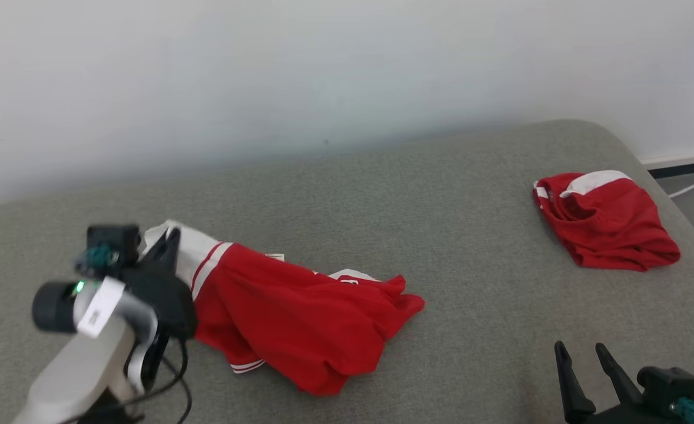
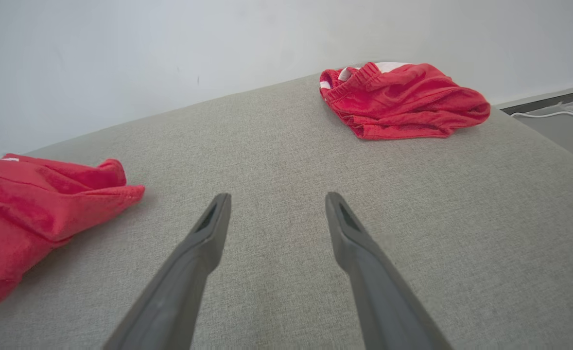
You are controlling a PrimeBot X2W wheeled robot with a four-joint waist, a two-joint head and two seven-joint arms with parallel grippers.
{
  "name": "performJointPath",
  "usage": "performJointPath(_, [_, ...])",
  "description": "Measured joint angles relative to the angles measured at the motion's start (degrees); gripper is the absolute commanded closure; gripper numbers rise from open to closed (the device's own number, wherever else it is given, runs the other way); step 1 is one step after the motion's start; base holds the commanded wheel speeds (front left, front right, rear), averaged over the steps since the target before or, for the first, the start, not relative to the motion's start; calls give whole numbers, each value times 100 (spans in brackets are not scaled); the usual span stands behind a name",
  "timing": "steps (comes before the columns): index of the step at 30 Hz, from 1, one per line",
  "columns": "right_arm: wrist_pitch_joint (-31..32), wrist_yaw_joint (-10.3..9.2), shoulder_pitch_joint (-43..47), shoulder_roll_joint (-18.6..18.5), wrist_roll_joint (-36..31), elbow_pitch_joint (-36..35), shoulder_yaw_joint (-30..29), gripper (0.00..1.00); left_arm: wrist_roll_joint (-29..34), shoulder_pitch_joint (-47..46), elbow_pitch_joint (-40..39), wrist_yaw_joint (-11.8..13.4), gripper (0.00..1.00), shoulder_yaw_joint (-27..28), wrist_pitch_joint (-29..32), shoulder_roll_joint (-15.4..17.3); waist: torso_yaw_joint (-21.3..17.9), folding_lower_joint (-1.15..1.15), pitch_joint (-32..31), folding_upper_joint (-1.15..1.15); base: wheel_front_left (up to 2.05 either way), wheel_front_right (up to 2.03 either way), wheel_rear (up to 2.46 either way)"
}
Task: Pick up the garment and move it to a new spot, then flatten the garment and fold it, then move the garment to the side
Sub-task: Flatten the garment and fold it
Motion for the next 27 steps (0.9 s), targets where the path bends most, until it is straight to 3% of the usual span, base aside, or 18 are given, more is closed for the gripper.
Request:
performJointPath(2, [-43, -11, 128, 20, 30, 42, -53, 0, 22, 556, -368, 153, 100, 20, -221, 254, 105, 0, -62, 0, 0, 0, 0])
performJointPath(5, [-67, -19, 293, 29, 55, 71, -64, 0, 70, 1167, -875, 257, 100, -1, -434, 358, 232, 0, -127, 0, 0, 0, 0])
performJointPath(14, [-89, -18, 408, 89, 77, 91, -20, 0, 1, 2965, -2186, 332, 100, 369, -593, 758, 647, -1, -314, 0, 0, 0, 0])
performJointPath(22, [-90, -8, 406, 127, 123, 126, 16, 0, 82, 4119, -2697, 332, 100, 944, -516, 689, 951, -1, -363, 0, 0, 0, 0])
performJointPath(27, [-82, 13, 376, 141, 125, 177, 80, 0, 212, 4513, -3388, 331, 100, 836, -267, 495, 1053, -1, -333, 0, 0, 0, 0])
